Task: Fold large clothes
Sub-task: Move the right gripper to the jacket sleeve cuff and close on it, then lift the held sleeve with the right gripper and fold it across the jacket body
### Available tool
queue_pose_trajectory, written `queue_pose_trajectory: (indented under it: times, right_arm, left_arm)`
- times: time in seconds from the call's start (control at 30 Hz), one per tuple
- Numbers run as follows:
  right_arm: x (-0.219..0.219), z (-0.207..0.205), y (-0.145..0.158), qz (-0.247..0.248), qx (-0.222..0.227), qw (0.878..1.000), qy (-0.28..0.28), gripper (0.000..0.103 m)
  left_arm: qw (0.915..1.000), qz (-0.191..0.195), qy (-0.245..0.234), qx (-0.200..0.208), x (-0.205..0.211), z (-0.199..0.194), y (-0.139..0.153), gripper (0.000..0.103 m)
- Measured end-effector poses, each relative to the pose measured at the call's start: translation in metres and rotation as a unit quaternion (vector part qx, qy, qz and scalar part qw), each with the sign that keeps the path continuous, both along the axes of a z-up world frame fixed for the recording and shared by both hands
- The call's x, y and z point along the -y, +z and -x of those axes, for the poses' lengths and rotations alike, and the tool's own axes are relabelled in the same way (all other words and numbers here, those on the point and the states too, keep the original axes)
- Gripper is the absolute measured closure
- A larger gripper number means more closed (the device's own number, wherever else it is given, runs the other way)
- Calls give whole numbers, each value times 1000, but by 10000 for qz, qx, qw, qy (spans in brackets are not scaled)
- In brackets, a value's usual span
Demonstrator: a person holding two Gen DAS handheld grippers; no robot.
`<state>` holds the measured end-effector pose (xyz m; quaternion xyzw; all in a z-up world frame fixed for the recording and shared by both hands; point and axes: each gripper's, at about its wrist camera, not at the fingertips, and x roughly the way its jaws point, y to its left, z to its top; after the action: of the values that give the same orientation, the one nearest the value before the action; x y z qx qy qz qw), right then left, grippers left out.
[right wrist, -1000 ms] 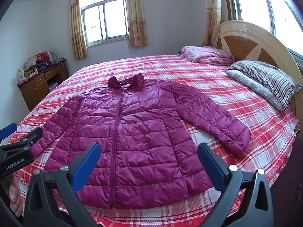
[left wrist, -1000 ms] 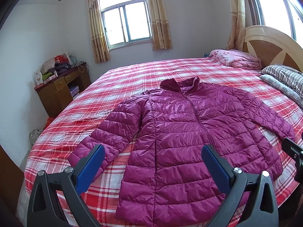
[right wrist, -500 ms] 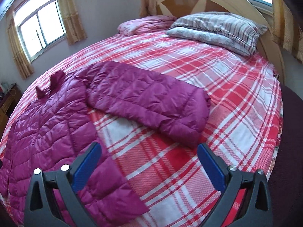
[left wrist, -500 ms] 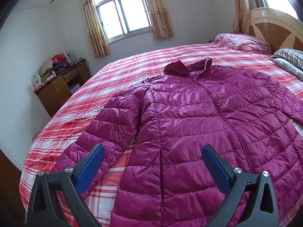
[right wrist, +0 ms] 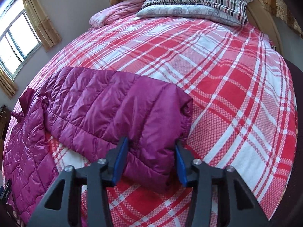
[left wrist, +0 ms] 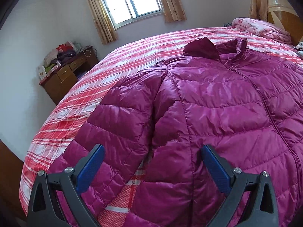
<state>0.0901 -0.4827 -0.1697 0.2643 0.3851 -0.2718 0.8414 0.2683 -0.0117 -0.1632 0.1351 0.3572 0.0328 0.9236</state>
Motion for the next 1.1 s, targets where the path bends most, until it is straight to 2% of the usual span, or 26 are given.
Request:
queue_pose_trajectory:
  times: [0.03, 0.07, 0.17, 0.3, 0.47, 0.7, 0.9, 1.1]
  right_arm:
    - [0, -1, 1, 51, -39, 10000, 39, 81]
    - [2, -1, 3, 75, -52, 9999, 52, 86]
    - [9, -3, 13, 269, -141, 9995, -78, 91]
    - [19, -15, 39, 762, -217, 9967, -174, 92]
    - [14, -41, 85, 1663, -144, 9858, -161, 94]
    - [-32, -88, 143, 2660, 244, 9631, 340, 94]
    - [-84, -120, 163, 3035, 446, 9466, 990, 94]
    - [-139, -140, 167, 3237, 606, 9301, 1627, 94]
  left_arm:
    - [10000, 43, 16, -17, -3, -3, 0, 1]
    - [10000, 75, 28, -34, -5, -6, 1, 1]
    - [9997, 194, 7, -158, -10, -14, 2, 1]
    - [9992, 359, -44, -175, -18, -17, 10, 1]
    - [9991, 397, -22, 124, -27, -11, 27, 1]
    - [9988, 378, 240, 207, -52, -19, 34, 1]
    - [9973, 413, 539, 276, -80, -25, 38, 1]
    - [9955, 459, 780, 281, -104, -30, 39, 1]
